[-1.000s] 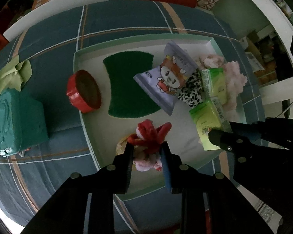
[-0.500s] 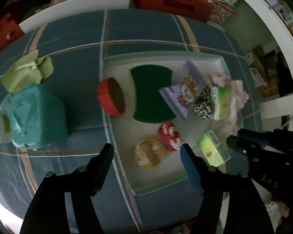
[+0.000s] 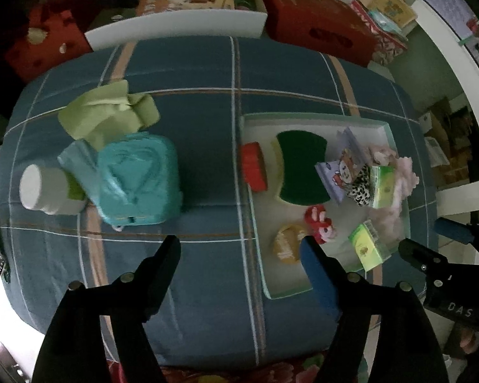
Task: Organize soft objects
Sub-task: 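Move both tools back to the light green cloth and blue mask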
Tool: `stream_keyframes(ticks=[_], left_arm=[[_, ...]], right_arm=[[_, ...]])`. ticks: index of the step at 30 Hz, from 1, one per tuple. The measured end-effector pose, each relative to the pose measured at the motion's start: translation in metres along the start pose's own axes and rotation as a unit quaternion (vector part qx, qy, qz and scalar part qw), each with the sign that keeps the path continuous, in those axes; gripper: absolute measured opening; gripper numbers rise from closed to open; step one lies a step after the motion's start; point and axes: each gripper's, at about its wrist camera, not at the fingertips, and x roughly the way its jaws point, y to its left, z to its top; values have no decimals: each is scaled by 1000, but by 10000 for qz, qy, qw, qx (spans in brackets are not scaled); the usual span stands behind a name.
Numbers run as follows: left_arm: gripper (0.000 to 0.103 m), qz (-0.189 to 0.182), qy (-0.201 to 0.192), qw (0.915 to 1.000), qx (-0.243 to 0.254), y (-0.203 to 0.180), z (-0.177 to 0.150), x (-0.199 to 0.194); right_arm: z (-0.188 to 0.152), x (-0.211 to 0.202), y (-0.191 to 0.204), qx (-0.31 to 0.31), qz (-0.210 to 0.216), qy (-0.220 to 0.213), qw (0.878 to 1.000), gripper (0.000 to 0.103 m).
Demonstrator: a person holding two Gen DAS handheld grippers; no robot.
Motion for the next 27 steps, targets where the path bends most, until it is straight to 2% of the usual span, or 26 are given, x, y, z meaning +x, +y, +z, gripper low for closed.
stream_keyframes(ticks=[2, 9, 17, 27], left_arm=[[89, 37, -84, 10000, -26, 7, -1, -6], [89, 122, -241, 9996, 22, 33, -8, -25], [89, 310, -407, 9987, -69, 85, -14, -45], [89, 359, -632, 9973, -143, 123, 0, -60]], right_arm=[[1, -6, 5, -38, -22, -30, 10000, 78], [1, -25, 26, -166, -29, -260, 9995, 78], [3, -43, 62, -496, 65, -626, 9968, 78], [19, -43, 110, -977, 168, -845, 9915, 78]])
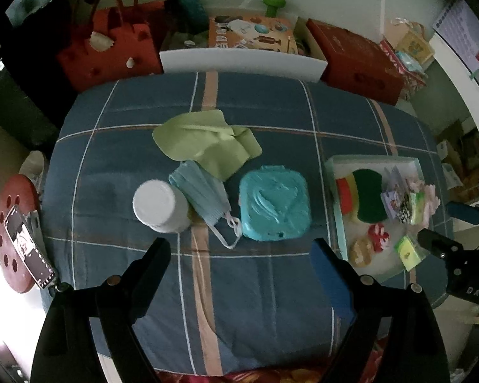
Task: Organize soft objects
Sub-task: 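Move both tools back to the light green cloth and blue mask, then grasp the blue face mask with the left tool while the right tool grasps the light green cloth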
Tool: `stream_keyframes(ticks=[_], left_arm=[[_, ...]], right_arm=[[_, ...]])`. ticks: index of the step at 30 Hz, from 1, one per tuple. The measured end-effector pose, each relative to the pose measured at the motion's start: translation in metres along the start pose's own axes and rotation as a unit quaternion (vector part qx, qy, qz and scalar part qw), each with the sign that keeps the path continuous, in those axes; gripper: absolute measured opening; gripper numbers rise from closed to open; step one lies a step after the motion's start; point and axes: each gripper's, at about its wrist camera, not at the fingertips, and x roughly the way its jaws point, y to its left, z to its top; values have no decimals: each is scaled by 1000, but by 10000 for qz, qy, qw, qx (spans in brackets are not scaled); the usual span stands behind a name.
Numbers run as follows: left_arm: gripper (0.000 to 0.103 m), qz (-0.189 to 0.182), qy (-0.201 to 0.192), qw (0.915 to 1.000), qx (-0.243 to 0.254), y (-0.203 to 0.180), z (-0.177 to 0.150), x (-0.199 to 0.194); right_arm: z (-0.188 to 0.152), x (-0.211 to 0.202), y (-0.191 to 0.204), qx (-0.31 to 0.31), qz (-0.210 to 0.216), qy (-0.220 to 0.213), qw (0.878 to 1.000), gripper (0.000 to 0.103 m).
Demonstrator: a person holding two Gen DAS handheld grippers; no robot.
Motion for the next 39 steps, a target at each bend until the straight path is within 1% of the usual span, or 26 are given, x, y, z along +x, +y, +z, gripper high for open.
stream_keyframes(ticks=[3, 5, 7, 9, 11, 14, 16, 18, 21, 22, 23, 25, 27, 30, 32, 34, 35, 38, 39], left_arm=[[89, 33, 1, 10000, 19, 8, 9, 2], [89, -26, 46, 10000, -18, 17, 18, 4], [89, -57, 63, 9999, -120, 29, 27, 6], [89, 73, 37, 9997, -214, 44, 40, 7], [89, 111, 47, 9995, -297, 62, 56, 9], [89, 15, 136, 9985, -527, 89, 77, 19], [89, 37, 200, 9973, -710, 99, 79, 29], [89, 118, 357, 9959, -826, 109, 84, 47], [89, -143, 778, 9929, -888, 119, 88, 84], [89, -237, 974, 9910, -886, 122, 89, 98], [89, -249, 1061, 9904, -849, 124, 90, 106], [89, -258, 1235, 9902, -605, 120, 91, 121], [88, -397, 1443, 9881, -358, 115, 93, 135], [87, -473, 1628, 9855, -39, 106, 94, 150], [85, -600, 1714, 9833, 86, 100, 94, 156], [84, -746, 1808, 9805, 191, 94, 92, 162], [84, -765, 1836, 9796, 270, 90, 92, 164], [84, -733, 1987, 9759, 531, 77, 88, 171], [84, -732, 2032, 9746, 592, 73, 86, 173]], right_arm=[[11, 7, 9, -77, 57, 7, 10000, 78], [20, 10, 13, -124, 117, 2, 9999, 78], [35, 13, 20, -155, 244, -34, 9996, 78], [51, 15, 29, -155, 428, -55, 9990, 78], [67, 20, 38, -187, 608, -79, 9979, 78], [97, 39, 62, -320, 846, -11, 9959, 78], [115, 60, 79, -382, 940, 132, 9948, 78], [130, 81, 92, -444, 990, 248, 9938, 78], [148, 115, 102, -435, 1071, 448, 9923, 78], [152, 124, 103, -412, 1081, 492, 9921, 78], [158, 138, 103, -382, 1105, 568, 9915, 77], [166, 159, 103, -336, 1098, 699, 9909, 77], [172, 174, 102, -294, 1088, 771, 9906, 77], [181, 190, 98, -193, 1207, 773, 9895, 74], [185, 199, 96, -125, 1275, 767, 9888, 73], [187, 204, 96, -128, 1270, 777, 9888, 69], [187, 208, 97, -147, 1271, 807, 9885, 65], [186, 213, 100, -216, 1279, 814, 9882, 62], [186, 213, 102, -240, 1277, 801, 9883, 57]])
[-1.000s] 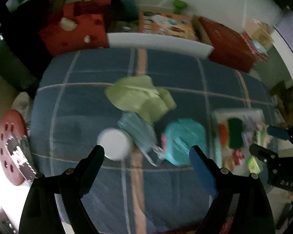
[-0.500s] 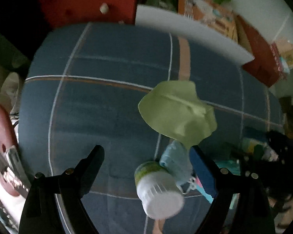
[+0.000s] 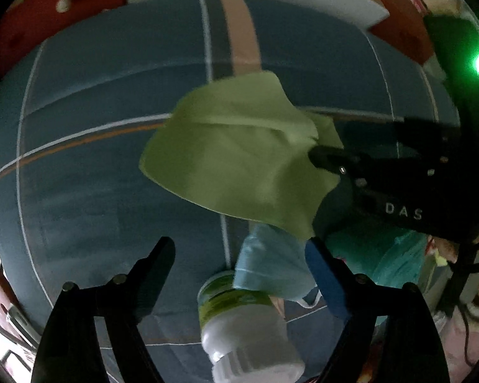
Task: Organize soft objects
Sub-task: 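Grasp the blue face mask with the left tool while the right tool grasps the light green cloth, then carry the mask with the left tool while the right tool carries the green cloth to the tray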
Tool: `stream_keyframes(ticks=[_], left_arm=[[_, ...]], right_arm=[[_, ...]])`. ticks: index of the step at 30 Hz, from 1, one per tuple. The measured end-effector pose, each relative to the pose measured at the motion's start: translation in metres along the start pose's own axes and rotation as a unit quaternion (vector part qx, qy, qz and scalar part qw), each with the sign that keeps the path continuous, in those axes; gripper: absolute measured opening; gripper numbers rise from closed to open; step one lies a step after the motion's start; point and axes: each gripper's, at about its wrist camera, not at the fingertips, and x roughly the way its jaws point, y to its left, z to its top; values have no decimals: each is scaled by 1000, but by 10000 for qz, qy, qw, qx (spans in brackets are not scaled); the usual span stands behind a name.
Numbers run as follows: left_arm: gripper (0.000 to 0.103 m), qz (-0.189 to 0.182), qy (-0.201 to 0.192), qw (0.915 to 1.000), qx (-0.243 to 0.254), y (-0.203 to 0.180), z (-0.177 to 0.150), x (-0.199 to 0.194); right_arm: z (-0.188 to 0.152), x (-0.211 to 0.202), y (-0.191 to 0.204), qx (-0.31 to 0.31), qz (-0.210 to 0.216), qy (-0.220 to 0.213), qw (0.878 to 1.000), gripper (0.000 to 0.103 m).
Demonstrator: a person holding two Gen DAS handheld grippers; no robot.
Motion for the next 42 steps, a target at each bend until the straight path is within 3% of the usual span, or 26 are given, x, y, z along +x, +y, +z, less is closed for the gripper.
stream_keyframes(ticks=[1, 4, 8, 11, 13, 14, 21, 26, 33, 37, 42], left_arm=[[83, 10, 63, 10000, 67, -4, 0, 3], [62, -48, 215, 9997, 132, -11, -1, 11], [43, -87, 284, 9994, 190, -18, -2, 16], [27, -48, 261, 9995, 186, -23, -4, 18], [21, -31, 199, 9997, 139, -23, -5, 17], [20, -62, 162, 9998, 100, -26, -9, 16], [14, -40, -153, 9997, -169, -24, -19, 0], [12, 38, -579, 9971, -487, -23, -28, -30], [12, 227, -1340, 9877, -780, -43, -56, -85], [12, 54, -1792, 9820, -604, -90, -72, -121], [12, -298, -1997, 9793, -149, -151, -74, -145]], right_arm=[[0, 0, 1, -33, 17, -2, 10000, 54], [-2, 0, 8, -134, 80, -8, 9999, 46], [-6, 2, 15, -242, 141, 19, 9996, 39], [-10, 2, 21, -333, 182, 38, 9993, 24], [-12, 2, 24, -393, 163, 29, 9991, 12], [-13, 2, 26, -412, 190, 24, 9990, 8], [-19, -16, 34, -426, 251, -197, 9986, 6], [-29, -51, 24, -322, 234, -522, 9978, 6], [-57, -132, -17, -28, 40, -1021, 9948, 6], [-90, -175, -47, 177, -163, -1205, 9924, 6], [-141, -223, -89, 530, -371, -1416, 9878, 6]])
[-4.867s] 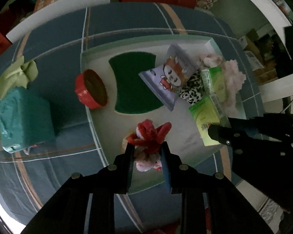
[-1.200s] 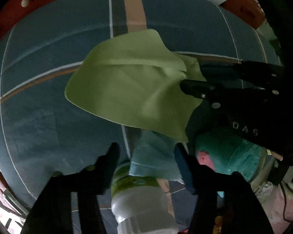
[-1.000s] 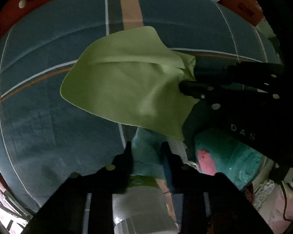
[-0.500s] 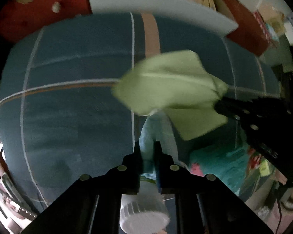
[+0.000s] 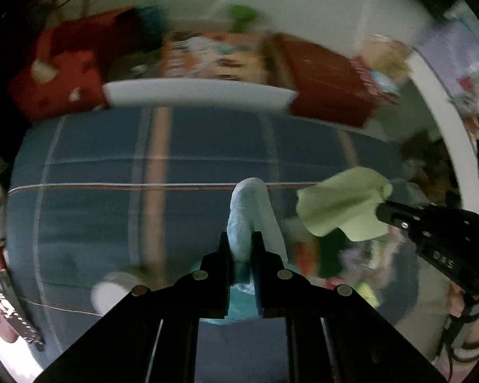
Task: Organize soft objects
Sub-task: 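Carry the mask with the left tool while the right tool carries the green cloth to the tray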
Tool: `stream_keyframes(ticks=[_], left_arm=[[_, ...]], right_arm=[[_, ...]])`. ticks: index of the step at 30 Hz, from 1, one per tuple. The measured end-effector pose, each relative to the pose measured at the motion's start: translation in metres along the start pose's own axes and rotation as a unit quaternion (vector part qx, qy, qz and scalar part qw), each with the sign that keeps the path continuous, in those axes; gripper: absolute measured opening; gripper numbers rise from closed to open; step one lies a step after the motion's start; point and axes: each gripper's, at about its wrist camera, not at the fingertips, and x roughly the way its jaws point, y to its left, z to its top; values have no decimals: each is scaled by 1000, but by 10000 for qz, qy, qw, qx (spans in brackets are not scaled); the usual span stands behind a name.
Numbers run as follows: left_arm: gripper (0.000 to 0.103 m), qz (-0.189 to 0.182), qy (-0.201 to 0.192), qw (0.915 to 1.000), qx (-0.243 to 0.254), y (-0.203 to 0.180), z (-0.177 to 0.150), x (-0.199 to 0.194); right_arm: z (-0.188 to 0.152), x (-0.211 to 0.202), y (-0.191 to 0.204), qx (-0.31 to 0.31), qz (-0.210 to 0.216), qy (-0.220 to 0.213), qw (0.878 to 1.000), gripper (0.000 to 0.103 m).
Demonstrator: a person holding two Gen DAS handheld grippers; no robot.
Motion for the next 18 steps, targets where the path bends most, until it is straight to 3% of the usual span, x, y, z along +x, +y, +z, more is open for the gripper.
stream_keyframes(ticks=[3, 9, 14, 18], left_arm=[[12, -241, -8, 9992, 329, -54, -9, 5], [12, -610, 217, 9956, 670, -122, -38, 32], [12, -674, 601, 9934, 701, -147, -63, 78], [12, -611, 842, 9929, 578, -148, -83, 111]], right_arm=[[-22, -22, -25, 167, -123, -69, 9998, 6], [-65, -57, -70, 450, -263, -144, 9985, 6], [-97, -39, -91, 570, -339, 111, 9977, 6], [-122, -3, -103, 682, -321, 455, 9961, 6]])
